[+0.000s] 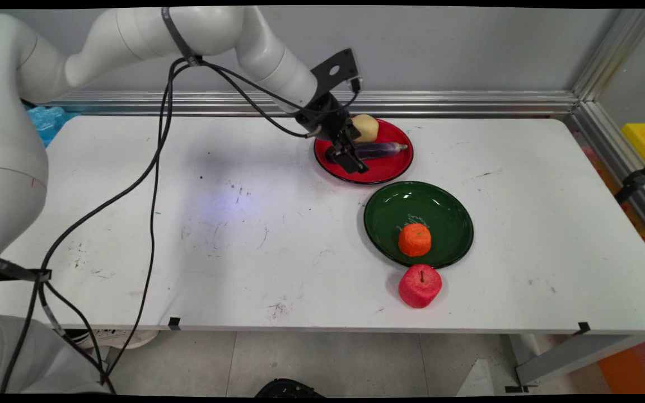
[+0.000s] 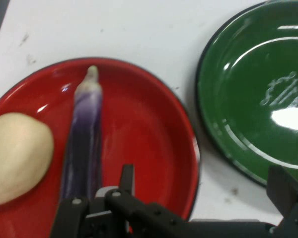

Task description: Pick up the mandarin from the green plate

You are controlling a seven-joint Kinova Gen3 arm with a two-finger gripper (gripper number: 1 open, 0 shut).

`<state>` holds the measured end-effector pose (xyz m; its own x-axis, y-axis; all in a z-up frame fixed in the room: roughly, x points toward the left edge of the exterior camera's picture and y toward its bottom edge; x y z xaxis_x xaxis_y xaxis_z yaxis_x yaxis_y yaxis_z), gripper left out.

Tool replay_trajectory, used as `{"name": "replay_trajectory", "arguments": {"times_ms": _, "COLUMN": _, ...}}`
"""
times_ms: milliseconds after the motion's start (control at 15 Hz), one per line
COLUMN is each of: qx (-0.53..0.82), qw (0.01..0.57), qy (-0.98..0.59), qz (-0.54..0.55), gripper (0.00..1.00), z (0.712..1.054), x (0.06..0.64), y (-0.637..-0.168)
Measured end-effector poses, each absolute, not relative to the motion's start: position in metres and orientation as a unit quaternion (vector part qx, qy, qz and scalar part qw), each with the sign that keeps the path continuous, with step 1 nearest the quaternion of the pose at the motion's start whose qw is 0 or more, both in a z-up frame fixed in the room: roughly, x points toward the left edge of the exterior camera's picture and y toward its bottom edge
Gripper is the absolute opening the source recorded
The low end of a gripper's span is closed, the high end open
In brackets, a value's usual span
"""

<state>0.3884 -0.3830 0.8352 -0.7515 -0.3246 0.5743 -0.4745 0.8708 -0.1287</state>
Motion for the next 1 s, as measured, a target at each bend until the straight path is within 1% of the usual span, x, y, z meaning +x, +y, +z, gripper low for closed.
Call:
{"name": "replay_trajectory", "arguments": {"times_ms": 400, "qx": 0.209, "qw": 0.29, "qy": -0.925, "qz": 0.13, "gripper": 1.0, "z": 0.841, "x": 0.343, "y": -0.358}}
{"name": "replay_trajectory", "arguments": {"times_ms": 1000, "qx": 0.231, "qw": 0.309, "qy": -0.916, "qz": 0.109, "gripper": 1.0, "z": 0.812, "x": 0.289, "y": -0.324}}
